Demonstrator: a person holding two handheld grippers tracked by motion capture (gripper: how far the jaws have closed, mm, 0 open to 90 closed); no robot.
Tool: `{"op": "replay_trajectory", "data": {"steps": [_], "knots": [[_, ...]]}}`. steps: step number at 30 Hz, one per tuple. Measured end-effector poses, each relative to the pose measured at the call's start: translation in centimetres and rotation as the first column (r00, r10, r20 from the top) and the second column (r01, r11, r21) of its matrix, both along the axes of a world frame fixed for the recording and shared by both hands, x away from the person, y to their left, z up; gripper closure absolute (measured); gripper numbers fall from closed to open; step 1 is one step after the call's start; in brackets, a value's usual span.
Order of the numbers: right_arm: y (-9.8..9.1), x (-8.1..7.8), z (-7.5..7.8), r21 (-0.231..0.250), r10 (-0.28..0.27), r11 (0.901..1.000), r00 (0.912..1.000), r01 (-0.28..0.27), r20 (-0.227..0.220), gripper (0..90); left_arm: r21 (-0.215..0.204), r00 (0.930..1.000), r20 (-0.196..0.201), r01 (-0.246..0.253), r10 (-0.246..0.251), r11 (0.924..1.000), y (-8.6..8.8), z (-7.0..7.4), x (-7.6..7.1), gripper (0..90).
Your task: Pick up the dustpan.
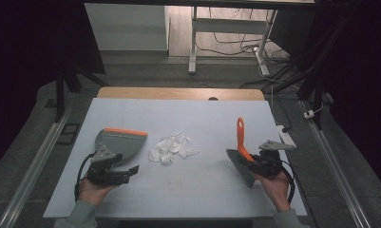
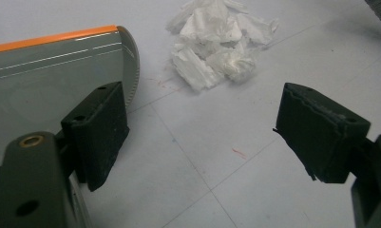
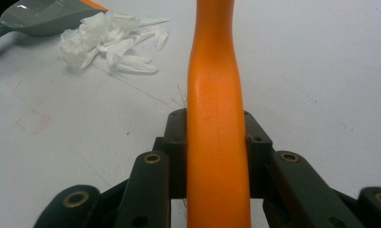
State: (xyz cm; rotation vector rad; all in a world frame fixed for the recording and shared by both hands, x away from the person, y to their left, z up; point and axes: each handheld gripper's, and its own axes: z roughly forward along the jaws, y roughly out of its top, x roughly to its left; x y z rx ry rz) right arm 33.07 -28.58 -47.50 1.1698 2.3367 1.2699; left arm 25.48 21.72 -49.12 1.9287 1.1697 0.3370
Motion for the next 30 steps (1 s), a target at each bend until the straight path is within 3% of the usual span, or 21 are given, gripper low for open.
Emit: {"op": "replay_trajectory", "data": {"steps": [15,18,19,21,25,30], "knots": [[0.2,-0.2,0.5,-0.005,0.008,1.0000,0.9997,-0.007,0.022,70.3,0.000,0.9997,-0.013,0.020,-0.020,0.9998,0.0,0.1,0.2,18.6],[-0.1,-0.3,0.8,0.047,0.009,0.9989,0.9998,-0.010,0.018,70.3,-0.006,0.9999,-0.007,0.014,-0.014,0.9999,-0.1,0.4,0.3,18.7],[-0.2,-0.2,0.9,0.053,0.008,0.9985,0.9999,-0.009,0.015,70.3,-0.021,0.9998,-0.009,0.014,-0.015,0.9997,-0.3,0.6,0.4,18.9],[-0.3,-0.2,0.9,0.063,0.006,0.9980,0.9999,-0.006,0.011,70.3,-0.008,0.9999,-0.011,0.008,-0.008,0.9999,-0.7,0.8,0.4,18.9],[-0.4,-0.2,0.4,0.033,0.012,0.9994,0.9999,-0.013,0.009,70.3,0.024,0.9997,-0.003,0.024,-0.024,0.9994,-1.1,0.9,0.1,18.9],[-0.2,-0.5,0.7,0.046,0.007,0.9989,0.9998,-0.008,0.017,70.3,0.004,0.9997,0.003,0.024,-0.024,0.9997,-0.5,1.1,-0.1,19.1]]}}
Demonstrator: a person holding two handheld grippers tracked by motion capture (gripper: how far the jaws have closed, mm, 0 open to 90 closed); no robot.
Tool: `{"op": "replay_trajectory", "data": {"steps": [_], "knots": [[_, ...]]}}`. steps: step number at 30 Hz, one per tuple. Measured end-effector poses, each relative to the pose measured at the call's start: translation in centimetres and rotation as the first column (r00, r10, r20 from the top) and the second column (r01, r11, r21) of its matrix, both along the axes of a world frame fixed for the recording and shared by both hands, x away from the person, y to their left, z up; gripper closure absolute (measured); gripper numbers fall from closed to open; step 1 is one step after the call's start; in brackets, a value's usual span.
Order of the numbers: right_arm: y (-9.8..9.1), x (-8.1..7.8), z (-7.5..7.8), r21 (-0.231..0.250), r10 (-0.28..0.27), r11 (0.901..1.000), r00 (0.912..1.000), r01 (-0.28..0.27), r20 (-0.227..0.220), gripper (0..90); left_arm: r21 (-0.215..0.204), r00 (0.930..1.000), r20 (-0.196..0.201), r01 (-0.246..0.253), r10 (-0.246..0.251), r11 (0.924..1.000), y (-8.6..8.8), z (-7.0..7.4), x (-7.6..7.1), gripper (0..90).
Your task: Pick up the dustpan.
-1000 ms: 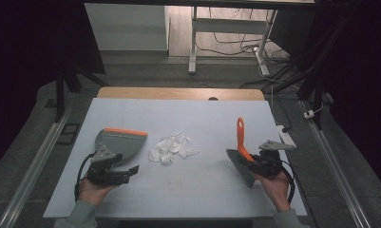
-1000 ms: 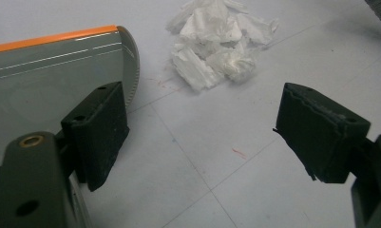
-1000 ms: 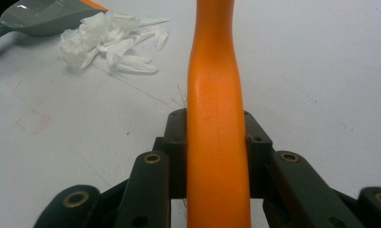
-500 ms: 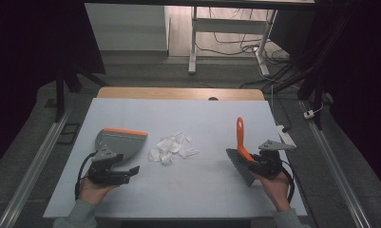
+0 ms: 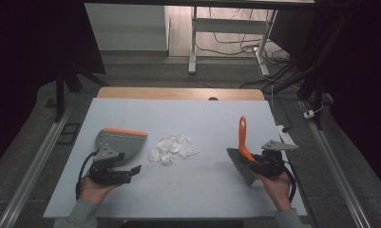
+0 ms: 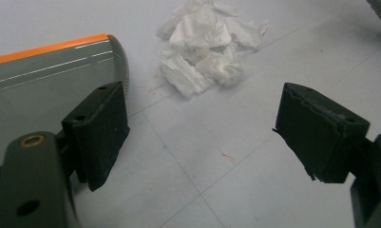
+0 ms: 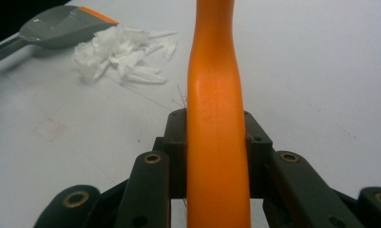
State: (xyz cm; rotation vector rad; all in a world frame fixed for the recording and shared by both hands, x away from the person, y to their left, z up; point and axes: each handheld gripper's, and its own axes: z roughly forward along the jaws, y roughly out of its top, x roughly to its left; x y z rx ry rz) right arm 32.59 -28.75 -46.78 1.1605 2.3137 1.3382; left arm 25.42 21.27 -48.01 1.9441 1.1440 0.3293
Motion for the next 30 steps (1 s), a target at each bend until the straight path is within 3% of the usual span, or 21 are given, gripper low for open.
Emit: {"op": "replay_trajectory", "data": {"steps": [8,14,21,24,30], "knots": [[0.3,0.1,-0.1,-0.009,-0.009,0.9999,1.0000,0.009,-0.002,70.3,0.013,0.9996,-0.022,0.019,-0.019,0.9997,0.1,0.1,-0.2,19.2],[0.2,0.3,-0.3,-0.002,-0.014,0.9999,0.9998,0.014,-0.011,70.3,0.028,0.9999,-0.012,0.004,-0.004,0.9996,-0.1,1.4,-0.2,19.6],[-0.2,0.3,-0.5,-0.010,-0.015,0.9998,0.9998,0.015,-0.010,70.3,0.054,0.9974,-0.040,-0.057,0.059,0.9969,0.1,2.6,0.5,19.6],[-0.3,0.2,-0.5,-0.010,-0.018,0.9998,0.9998,0.017,-0.010,70.3,0.041,0.9964,-0.059,-0.058,0.060,0.9975,0.4,3.1,1.2,19.8],[-0.3,0.2,-0.5,-0.010,-0.021,0.9997,0.9997,0.021,-0.009,70.3,0.068,0.9928,-0.067,-0.095,0.100,0.9932,1.4,3.4,2.1,20.3]]}}
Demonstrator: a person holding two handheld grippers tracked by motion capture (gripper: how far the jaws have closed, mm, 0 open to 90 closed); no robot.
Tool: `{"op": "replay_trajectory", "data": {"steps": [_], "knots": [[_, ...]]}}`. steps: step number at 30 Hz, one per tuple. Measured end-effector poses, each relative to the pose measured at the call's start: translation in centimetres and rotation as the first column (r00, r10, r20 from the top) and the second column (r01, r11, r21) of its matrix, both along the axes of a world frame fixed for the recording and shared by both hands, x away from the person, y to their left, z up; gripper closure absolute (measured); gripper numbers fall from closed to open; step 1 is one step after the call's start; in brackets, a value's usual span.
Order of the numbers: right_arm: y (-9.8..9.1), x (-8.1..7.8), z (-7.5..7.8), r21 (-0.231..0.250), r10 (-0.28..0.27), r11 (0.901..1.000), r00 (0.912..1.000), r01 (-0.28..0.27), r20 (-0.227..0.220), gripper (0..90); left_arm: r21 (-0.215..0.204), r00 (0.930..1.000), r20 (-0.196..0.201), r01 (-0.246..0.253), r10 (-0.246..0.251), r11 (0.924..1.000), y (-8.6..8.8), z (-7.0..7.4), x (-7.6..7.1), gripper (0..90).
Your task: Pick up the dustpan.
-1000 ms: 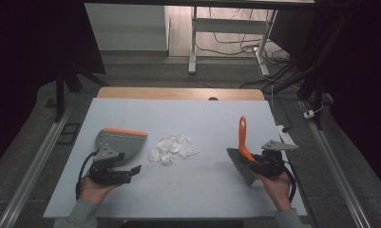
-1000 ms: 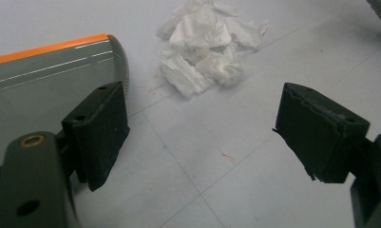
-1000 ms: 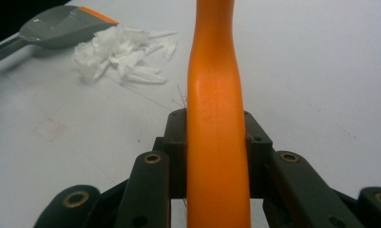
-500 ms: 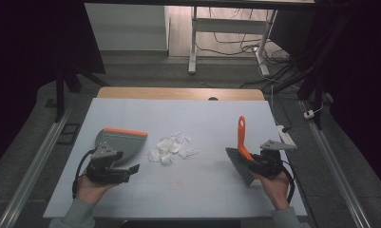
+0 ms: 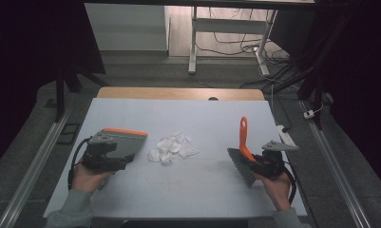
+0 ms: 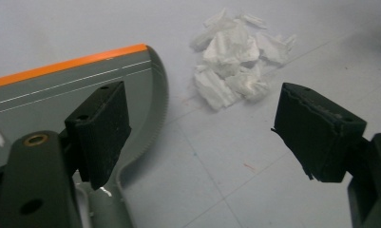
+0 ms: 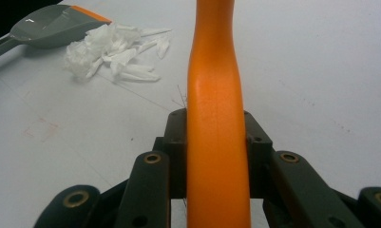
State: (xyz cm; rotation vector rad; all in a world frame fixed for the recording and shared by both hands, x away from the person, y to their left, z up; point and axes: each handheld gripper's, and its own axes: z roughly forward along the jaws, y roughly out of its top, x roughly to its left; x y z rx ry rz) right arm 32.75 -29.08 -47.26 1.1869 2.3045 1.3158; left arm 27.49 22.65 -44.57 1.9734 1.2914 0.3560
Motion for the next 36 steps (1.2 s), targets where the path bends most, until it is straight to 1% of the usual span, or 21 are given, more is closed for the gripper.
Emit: {"op": "replay_trajectory", "data": {"steps": [3,6,10,11,13,15,17,21,23,27,29,34,36], "knots": [[0.0,-0.1,0.0,-0.004,-0.004,1.0000,1.0000,0.004,-0.002,70.3,0.047,0.9997,-0.021,-0.015,0.016,0.9988,0.3,-0.4,0.3,20.3],[0.0,-0.1,-0.1,-0.009,-0.005,0.9999,1.0000,0.005,-0.002,70.3,0.089,0.9981,-0.051,-0.028,0.033,0.9956,0.5,-1.2,0.7,20.1],[-0.2,-0.3,-0.1,-0.007,-0.013,0.9999,0.9999,0.013,-0.003,70.3,0.107,0.9961,-0.070,-0.046,0.053,0.9932,0.8,-1.8,1.0,20.1],[-0.3,-0.3,-0.2,-0.015,-0.012,0.9998,0.9999,0.012,-0.005,70.3,0.114,0.9955,-0.074,-0.050,0.058,0.9922,0.9,-1.9,1.1,20.1],[-0.3,-0.3,-0.2,-0.015,-0.012,0.9998,0.9999,0.012,-0.007,70.3,0.125,0.9940,-0.084,-0.059,0.070,0.9903,1.1,-2.2,1.2,20.1],[-0.3,-0.3,-0.2,-0.010,-0.014,0.9999,0.9999,0.014,-0.008,70.3,0.128,0.9922,-0.093,-0.070,0.082,0.9893,1.5,-2.5,1.1,20.1],[-0.4,-0.3,-0.2,-0.011,-0.016,0.9998,0.9999,0.015,-0.006,70.3,0.122,0.9899,-0.105,-0.082,0.095,0.9891,1.9,-2.8,1.0,20.1],[-0.3,-0.3,-0.2,-0.014,-0.017,0.9998,0.9998,0.016,-0.008,70.3,0.136,0.9845,-0.126,-0.105,0.122,0.9852,2.6,-3.3,0.8,20.3],[-0.3,-0.3,-0.2,-0.018,-0.015,0.9997,0.9999,0.015,-0.006,70.3,0.135,0.9824,-0.137,-0.108,0.127,0.9849,2.7,-3.6,0.7,20.3],[-0.3,-0.3,-0.3,-0.016,-0.017,0.9997,0.9998,0.017,-0.008,70.3,0.154,0.9770,-0.149,-0.130,0.153,0.9795,2.9,-4.2,0.7,20.0],[-0.2,-0.3,-0.3,-0.018,-0.017,0.9997,0.9998,0.016,-0.008,70.3,0.154,0.9749,-0.158,-0.132,0.157,0.9791,3.0,-4.5,0.8,19.7],[-0.2,-0.3,-0.4,-0.020,-0.014,0.9997,0.9999,0.013,-0.010,70.3,0.157,0.9641,-0.187,-0.160,0.188,0.9746,3.3,-5.5,0.9,19.4],[-0.2,-0.3,-0.4,-0.017,-0.016,0.9997,0.9998,0.015,-0.011,70.3,0.151,0.9610,-0.199,-0.164,0.192,0.9750,3.3,-5.8,0.9,19.3]]}}
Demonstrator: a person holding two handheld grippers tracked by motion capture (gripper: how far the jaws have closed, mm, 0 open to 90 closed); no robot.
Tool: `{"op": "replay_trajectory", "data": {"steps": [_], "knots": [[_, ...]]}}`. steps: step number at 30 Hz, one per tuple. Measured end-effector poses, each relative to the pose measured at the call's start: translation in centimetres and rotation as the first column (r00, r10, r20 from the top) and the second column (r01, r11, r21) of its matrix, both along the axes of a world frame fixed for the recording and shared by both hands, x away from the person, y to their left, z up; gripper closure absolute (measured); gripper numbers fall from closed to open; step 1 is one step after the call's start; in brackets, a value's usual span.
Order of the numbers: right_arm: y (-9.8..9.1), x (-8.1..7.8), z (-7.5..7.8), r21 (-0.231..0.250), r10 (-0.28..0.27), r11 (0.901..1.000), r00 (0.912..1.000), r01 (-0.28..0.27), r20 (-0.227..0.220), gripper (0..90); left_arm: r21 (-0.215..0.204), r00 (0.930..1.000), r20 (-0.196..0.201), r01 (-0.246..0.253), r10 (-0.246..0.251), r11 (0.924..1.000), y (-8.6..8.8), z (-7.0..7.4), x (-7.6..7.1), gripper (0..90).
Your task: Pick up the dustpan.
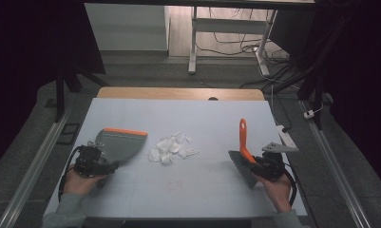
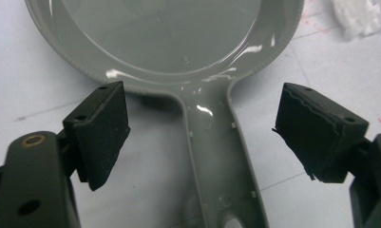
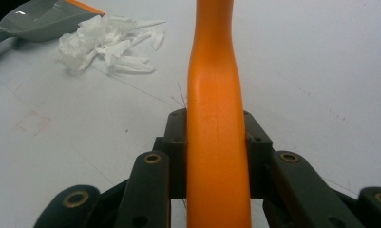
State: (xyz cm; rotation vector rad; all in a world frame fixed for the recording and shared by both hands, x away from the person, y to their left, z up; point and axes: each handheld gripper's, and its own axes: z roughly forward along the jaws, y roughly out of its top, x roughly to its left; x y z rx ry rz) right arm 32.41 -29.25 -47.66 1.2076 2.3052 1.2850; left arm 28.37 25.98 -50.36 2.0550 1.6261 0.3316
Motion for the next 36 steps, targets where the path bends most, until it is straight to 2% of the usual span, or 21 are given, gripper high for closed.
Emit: {"op": "replay_trajectory", "data": {"steps": [8,14,22,36], "knots": [[0.1,0.0,0.0,0.000,0.001,1.0000,1.0000,-0.001,-0.001,70.3,-0.001,0.9990,-0.042,-0.017,0.017,0.9999,-0.1,-1.0,0.3,20.6],[0.1,0.0,-0.1,-0.001,0.001,1.0000,1.0000,-0.001,-0.001,70.3,-0.023,0.9977,-0.061,-0.032,0.030,0.9992,0.0,-1.7,0.6,23.8],[0.1,0.0,-0.1,-0.005,0.002,1.0000,1.0000,-0.002,0.002,70.3,-0.074,0.9971,-0.072,-0.029,0.024,0.9968,0.5,-2.1,0.8,36.2],[0.1,0.0,-0.1,-0.012,0.001,0.9999,1.0000,-0.001,0.002,70.3,-0.112,0.9982,-0.051,-0.036,0.030,0.9931,0.9,-2.1,0.8,48.0]]}}
